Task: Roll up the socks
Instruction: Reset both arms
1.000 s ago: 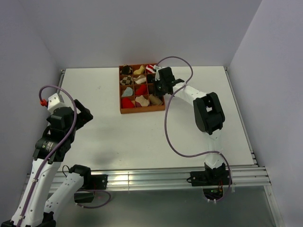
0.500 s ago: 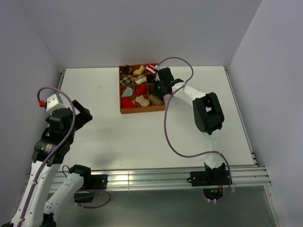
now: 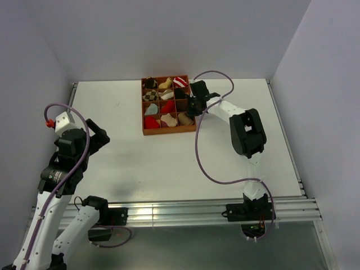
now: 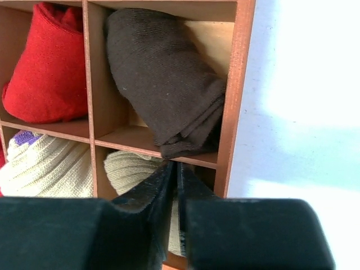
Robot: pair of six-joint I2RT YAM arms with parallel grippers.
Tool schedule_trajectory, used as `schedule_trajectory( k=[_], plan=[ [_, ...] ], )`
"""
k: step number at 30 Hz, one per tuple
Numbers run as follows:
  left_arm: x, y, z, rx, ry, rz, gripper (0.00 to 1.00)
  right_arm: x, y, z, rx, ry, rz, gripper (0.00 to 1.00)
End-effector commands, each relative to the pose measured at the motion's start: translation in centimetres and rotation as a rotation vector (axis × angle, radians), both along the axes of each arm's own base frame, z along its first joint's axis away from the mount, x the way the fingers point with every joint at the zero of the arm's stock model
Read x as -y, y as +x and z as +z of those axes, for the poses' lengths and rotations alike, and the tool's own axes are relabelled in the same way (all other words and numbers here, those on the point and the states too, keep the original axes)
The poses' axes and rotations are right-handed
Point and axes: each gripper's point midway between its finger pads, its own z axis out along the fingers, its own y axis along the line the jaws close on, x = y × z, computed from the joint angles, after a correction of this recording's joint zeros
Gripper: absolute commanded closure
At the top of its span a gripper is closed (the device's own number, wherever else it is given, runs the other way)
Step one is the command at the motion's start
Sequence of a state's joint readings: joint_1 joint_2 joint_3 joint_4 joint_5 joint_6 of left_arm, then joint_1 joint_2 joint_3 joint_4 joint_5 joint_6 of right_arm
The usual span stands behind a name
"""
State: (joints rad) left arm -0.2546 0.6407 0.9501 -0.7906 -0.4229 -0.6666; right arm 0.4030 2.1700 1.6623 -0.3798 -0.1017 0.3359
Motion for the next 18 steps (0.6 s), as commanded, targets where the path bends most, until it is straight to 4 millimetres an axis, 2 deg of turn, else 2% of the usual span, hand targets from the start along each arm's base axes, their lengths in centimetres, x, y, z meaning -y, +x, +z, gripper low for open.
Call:
schedule_trajectory(
  k=[1, 3, 4, 5, 7, 8, 9, 10, 11, 13, 14, 15, 16, 18],
  plan=[
    [0.2, 0.5, 1.2, 0.042, -0.006, -0.011, 0.01, 3.1, -3.3, -2.3, -0.139, -0.095, -0.007, 0.83],
    [0.1, 0.6, 1.5, 0.049, -0.004, -0.008, 0.01, 2.8, -2.8, -0.2, -0.096, -0.081, -0.005, 0.8],
    [0.1, 0.7, 1.7, 0.054, -0.003, -0.007, 0.01, 2.9, -2.7, 0.5, -0.084, -0.083, -0.007, 0.72],
    [0.1, 0.7, 2.0, 0.064, -0.002, -0.007, 0.01, 2.9, -2.4, 2.2, -0.05, -0.077, -0.011, 0.7],
    [0.1, 1.0, 2.4, 0.07, 0.004, -0.005, 0.0, 3.7, -2.2, 4.0, -0.019, -0.099, -0.031, 0.64],
    [-0.1, 1.1, 2.7, 0.079, 0.01, 0.0, 0.01, 3.9, -2.0, 6.1, 0.022, -0.093, -0.043, 0.62],
    [-0.1, 1.3, 3.1, 0.086, 0.014, 0.002, 0.01, 4.2, -2.0, 7.1, 0.039, -0.094, -0.054, 0.61],
    [-0.1, 1.4, 3.4, 0.092, 0.017, 0.004, 0.01, 4.7, -2.1, 8.0, 0.048, -0.089, -0.067, 0.6],
    [-0.3, 1.5, 4.2, 0.111, 0.024, 0.008, 0.01, 5.5, -2.1, 10.5, 0.099, -0.084, -0.093, 0.6],
    [-0.4, 1.8, 4.8, 0.115, 0.036, 0.014, 0.0, 7.2, -2.2, 12.9, 0.146, -0.089, -0.135, 0.6],
    [-0.6, 1.9, 5.2, 0.122, 0.048, 0.017, 0.01, 8.1, -2.6, 15.8, 0.204, -0.074, -0.156, 0.59],
    [-0.7, 2.1, 6.1, 0.135, 0.053, 0.022, 0.01, 8.9, -2.9, 17.2, 0.227, -0.07, -0.181, 0.59],
    [-0.8, 2.2, 6.6, 0.141, 0.064, 0.024, 0.0, 9.9, -3.7, 20.1, 0.283, -0.053, -0.208, 0.56],
    [-1.1, 2.2, 8.1, 0.17, 0.074, 0.035, 0.0, 12.4, -4.4, 22.9, 0.332, -0.034, -0.273, 0.53]
  ],
)
